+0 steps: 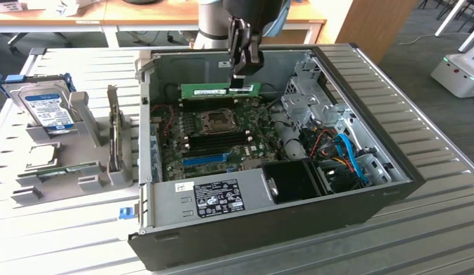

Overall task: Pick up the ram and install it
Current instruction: 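Pick up the ram and move it above insertion slot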

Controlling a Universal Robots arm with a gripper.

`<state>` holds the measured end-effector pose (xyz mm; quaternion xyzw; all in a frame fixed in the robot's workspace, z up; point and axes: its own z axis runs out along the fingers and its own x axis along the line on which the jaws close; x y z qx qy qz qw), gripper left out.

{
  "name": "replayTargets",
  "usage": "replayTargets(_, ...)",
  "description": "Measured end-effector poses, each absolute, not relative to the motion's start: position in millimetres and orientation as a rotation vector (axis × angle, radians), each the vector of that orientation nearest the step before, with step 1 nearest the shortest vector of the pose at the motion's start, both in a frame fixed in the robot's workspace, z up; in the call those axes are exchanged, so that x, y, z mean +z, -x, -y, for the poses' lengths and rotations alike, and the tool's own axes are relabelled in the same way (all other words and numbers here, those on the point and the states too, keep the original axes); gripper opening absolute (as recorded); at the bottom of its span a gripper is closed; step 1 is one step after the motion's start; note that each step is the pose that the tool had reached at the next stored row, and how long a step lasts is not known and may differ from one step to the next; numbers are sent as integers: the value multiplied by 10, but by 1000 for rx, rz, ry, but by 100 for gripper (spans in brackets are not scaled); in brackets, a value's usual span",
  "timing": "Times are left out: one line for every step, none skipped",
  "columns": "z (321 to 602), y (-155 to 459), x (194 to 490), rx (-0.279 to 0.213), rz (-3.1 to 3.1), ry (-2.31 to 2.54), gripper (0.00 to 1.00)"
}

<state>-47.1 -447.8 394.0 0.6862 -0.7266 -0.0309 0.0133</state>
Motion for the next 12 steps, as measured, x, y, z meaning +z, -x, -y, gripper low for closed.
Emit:
replayTargets(4473, 471, 3940, -96, 2264, -2138, 12)
replayTargets(4469, 471, 3940, -96, 2264, -2138, 12)
replayTargets(4465, 471, 3940, -96, 2264, -2138, 12)
replayTargets(4462, 472, 3939, -96, 2264, -2138, 12)
replayTargets(4458, 471, 3939, -96, 2264, -2138, 12)
replayTargets(4455, 471, 3940, -96, 2264, -2138, 12)
replayTargets(4453, 472, 3940, -96, 2264, -2138, 12)
replayTargets(4451, 471, 3940, -96, 2264, -2138, 12)
replayTargets(4445, 471, 3939, -96, 2264, -2138, 12)
replayTargets(4443, 472, 3939, -96, 2264, -2138, 12)
replayTargets(4443, 471, 3940, -96, 2264, -2138, 12)
replayTargets(4442, 471, 3940, -96, 2264, -2138, 12)
